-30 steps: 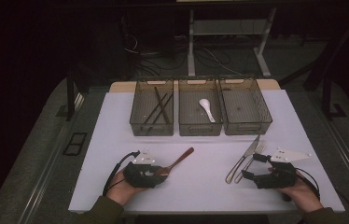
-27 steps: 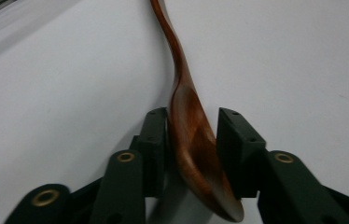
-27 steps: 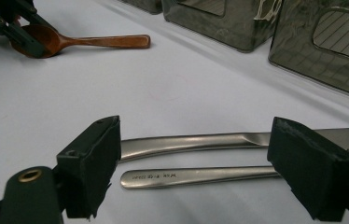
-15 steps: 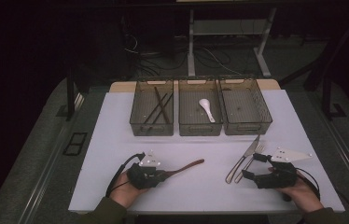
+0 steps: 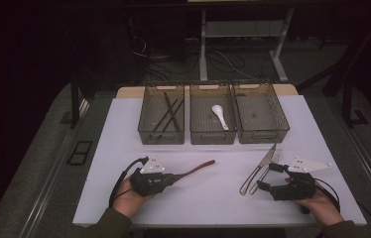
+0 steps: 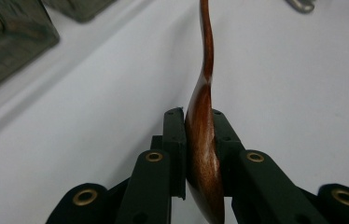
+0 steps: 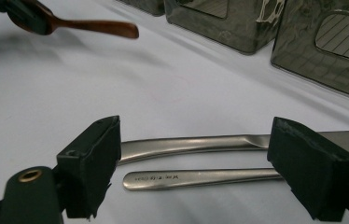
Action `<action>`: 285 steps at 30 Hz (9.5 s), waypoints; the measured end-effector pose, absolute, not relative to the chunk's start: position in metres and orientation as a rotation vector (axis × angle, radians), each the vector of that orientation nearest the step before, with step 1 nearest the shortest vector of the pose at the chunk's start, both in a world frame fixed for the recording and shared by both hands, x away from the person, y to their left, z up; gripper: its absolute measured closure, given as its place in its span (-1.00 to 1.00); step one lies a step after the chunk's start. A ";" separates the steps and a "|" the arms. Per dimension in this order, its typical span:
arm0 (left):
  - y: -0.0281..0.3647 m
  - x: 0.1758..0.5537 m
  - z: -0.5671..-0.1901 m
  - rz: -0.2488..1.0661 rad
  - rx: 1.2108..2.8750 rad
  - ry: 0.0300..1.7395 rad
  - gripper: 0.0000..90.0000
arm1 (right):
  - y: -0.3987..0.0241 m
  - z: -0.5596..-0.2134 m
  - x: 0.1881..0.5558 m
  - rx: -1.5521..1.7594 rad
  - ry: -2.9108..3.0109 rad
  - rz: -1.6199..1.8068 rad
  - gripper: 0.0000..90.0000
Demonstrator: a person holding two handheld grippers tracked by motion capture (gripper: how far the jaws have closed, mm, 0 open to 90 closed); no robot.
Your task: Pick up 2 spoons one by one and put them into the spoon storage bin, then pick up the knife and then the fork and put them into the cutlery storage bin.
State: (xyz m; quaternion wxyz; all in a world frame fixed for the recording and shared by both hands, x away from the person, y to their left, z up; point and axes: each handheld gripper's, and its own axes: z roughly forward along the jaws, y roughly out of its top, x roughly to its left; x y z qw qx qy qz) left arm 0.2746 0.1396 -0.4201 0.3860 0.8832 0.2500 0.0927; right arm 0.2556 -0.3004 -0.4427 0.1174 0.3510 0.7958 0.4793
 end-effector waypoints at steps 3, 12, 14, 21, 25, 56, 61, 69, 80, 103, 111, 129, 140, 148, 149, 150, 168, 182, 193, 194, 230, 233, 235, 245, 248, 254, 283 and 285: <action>0.139 0.277 -0.415 0.258 2.225 0.638 0.75 | -0.301 -0.443 0.256 1.022 2.327 1.406 -0.62; 0.131 0.289 -0.403 0.320 2.163 0.634 0.75 | -0.301 -0.443 0.256 1.030 2.331 1.407 -0.62; 0.130 0.292 -0.401 0.323 2.154 0.633 0.75 | -0.301 -0.443 0.256 1.032 2.331 1.408 -0.62; 0.123 0.308 -0.391 0.331 2.133 0.615 0.75 | -0.301 -0.443 0.256 1.026 2.330 1.408 -0.62; 0.118 0.316 -0.386 0.344 2.122 0.608 0.75 | -0.302 -0.443 0.256 1.024 2.324 1.410 -0.62; 0.079 0.388 -0.365 0.402 2.067 0.657 0.75 | -0.304 -0.442 0.255 1.035 2.316 1.424 -0.62; 0.070 0.401 -0.364 0.402 2.063 0.698 0.75 | -0.304 -0.442 0.255 1.037 2.314 1.427 -0.62; 0.056 0.423 -0.369 0.402 2.096 0.779 0.75 | -0.304 -0.441 0.255 1.042 2.312 1.429 -0.62; 0.039 0.451 -0.380 0.399 2.159 0.909 0.74 | -0.305 -0.441 0.254 1.033 2.313 1.432 -0.62; 0.045 0.442 -0.373 0.317 2.069 0.832 -0.15 | -0.306 -0.440 0.255 1.026 2.305 1.431 -0.62; 0.056 0.421 -0.370 0.309 2.059 0.750 -0.25 | -0.305 -0.440 0.254 1.039 2.301 1.427 -0.62; 0.100 0.356 -0.378 0.284 2.014 0.695 -0.45 | -0.307 -0.439 0.255 1.054 2.297 1.425 -0.62; 0.133 0.315 -0.395 0.270 1.973 0.676 -0.63 | -0.308 -0.431 0.257 1.069 2.346 1.399 -0.69; 0.145 0.290 -0.415 0.259 2.009 0.666 -0.75 | -0.308 -0.427 0.264 1.124 2.438 1.336 -0.33; 0.146 0.288 -0.417 0.253 2.013 0.667 -0.77 | -0.308 -0.426 0.265 1.143 2.446 1.318 -0.29; 0.147 0.286 -0.420 0.250 2.011 0.670 -0.79 | -0.307 -0.427 0.266 1.167 2.451 1.295 -0.24; 0.155 0.269 -0.436 0.252 2.044 0.695 -1.00 | -0.258 -0.434 0.276 1.026 2.685 1.049 0.98; 0.153 0.269 -0.436 0.237 2.050 0.692 -1.00 | -0.248 -0.440 0.271 0.964 2.759 0.972 0.99; 0.154 0.269 -0.435 0.237 2.050 0.684 -1.00 | -0.256 -0.439 0.264 0.989 2.761 0.938 0.99; 0.154 0.268 -0.435 0.236 2.047 0.685 -1.00 | -0.258 -0.439 0.264 0.991 2.761 0.934 0.99; 0.154 0.269 -0.434 0.240 2.053 0.678 -1.00 | -0.344 -0.432 0.251 1.223 2.693 0.748 0.99; 0.155 0.270 -0.434 0.242 2.050 0.680 -1.00 | -0.351 -0.431 0.252 1.248 2.671 0.724 0.99; 0.156 0.270 -0.434 0.244 2.047 0.683 -1.00 | -0.356 -0.430 0.254 1.258 2.656 0.695 0.99; 0.158 0.271 -0.433 0.248 2.050 0.683 -1.00 | -0.372 -0.429 0.262 1.305 2.611 0.646 0.99; 0.157 0.271 -0.434 0.242 2.049 0.683 -1.00 | -0.373 -0.422 0.263 1.317 2.587 0.695 0.88; 0.155 0.272 -0.434 0.240 2.047 0.678 -1.00 | -0.366 -0.407 0.277 1.324 2.561 0.683 0.65; 0.155 0.273 -0.435 0.231 2.053 0.666 -1.00 | -0.317 -0.421 0.348 1.354 2.749 0.237 0.78; 0.155 0.273 -0.435 0.231 2.054 0.666 -1.00 | -0.315 -0.421 0.348 1.347 2.749 0.212 0.82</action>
